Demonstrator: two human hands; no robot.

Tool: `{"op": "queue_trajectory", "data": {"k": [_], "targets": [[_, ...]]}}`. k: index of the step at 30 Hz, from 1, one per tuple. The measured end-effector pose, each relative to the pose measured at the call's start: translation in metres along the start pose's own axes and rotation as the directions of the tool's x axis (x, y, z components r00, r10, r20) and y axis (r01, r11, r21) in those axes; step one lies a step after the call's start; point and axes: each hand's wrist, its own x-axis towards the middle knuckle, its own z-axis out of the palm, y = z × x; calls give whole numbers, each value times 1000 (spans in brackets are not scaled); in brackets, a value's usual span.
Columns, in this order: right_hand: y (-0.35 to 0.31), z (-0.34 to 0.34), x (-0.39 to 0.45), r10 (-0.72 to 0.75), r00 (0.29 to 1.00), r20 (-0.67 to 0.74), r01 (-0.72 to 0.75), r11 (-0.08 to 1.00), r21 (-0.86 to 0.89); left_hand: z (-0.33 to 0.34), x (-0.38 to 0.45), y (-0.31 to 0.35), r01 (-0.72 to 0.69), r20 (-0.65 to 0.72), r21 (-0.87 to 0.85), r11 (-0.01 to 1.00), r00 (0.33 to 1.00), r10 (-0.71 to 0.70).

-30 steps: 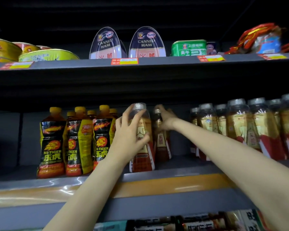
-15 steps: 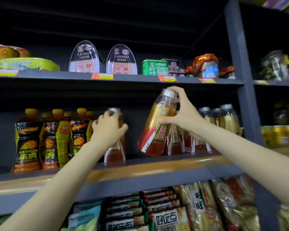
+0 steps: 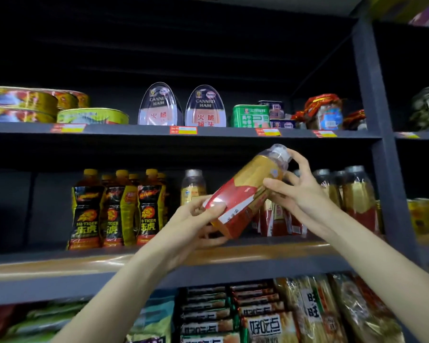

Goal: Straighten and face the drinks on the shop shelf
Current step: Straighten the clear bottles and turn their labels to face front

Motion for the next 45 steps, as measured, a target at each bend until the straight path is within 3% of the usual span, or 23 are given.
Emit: {"op": "queue_trajectory", "data": {"k": [1,3,6,8,10,12,14,16,18,19,22,25,27,31,33,35,37,40,43,45], "targets": [[1,-1,-1,55,998,9,-55,998,-22,-1,0,1,-103,-79,144,984,990,115],[5,0,-4,232,971,60,-235,971,48,-5,3,5,-305,-133,458,835,905,403],[11,7,-12,396,915,79,-398,853,337,-8,2,11,-505,109,699,505,774,623],[12,13,-16,439,899,-8,-392,811,434,-1,1,15,-538,193,737,409,747,636],[13,14,-15,430,900,-77,-344,805,483,4,2,13,-487,94,717,500,777,622],[11,12,-12,364,927,-89,-279,829,485,8,2,9,-343,-92,592,729,870,484],[8,10,-10,307,944,-121,-228,871,434,12,1,8,-203,-136,295,934,958,251],[3,9,-12,241,958,-155,-174,919,354,14,0,8,-112,-85,-50,993,991,107],[3,6,-16,187,972,-144,-137,943,302,14,0,7,-110,-85,-181,977,992,95],[4,4,-19,181,975,-128,-138,948,286,15,-1,5,-156,-110,-144,977,984,141],[5,3,-23,282,953,-112,-246,934,259,10,0,6,-369,-133,266,891,901,413],[1,8,-25,418,904,-92,-358,855,374,5,1,13,-534,111,587,608,798,592],[-1,9,-25,470,875,-113,-378,812,444,6,0,16,-577,221,656,486,762,608],[-2,9,-25,453,883,-120,-345,802,487,-1,4,7,-565,215,666,488,771,599],[-2,8,-19,302,938,-169,-232,911,341,-6,7,-1,-524,231,702,482,808,542],[-4,8,-16,33,977,-210,-37,999,-14,-10,9,-6,-477,221,756,448,831,510],[-3,8,-16,-161,978,-136,113,945,-306,-14,11,-6,-427,148,770,474,843,518],[2,5,-18,-252,967,-47,212,891,-401,-14,14,-5,-369,108,772,517,878,467],[1,2,-17,-298,954,-13,261,855,-449,-14,18,-13,-326,146,833,447,909,391],[-3,2,-12,-337,940,44,300,763,-573,-16,22,-17,-311,146,864,397,908,394]]}}
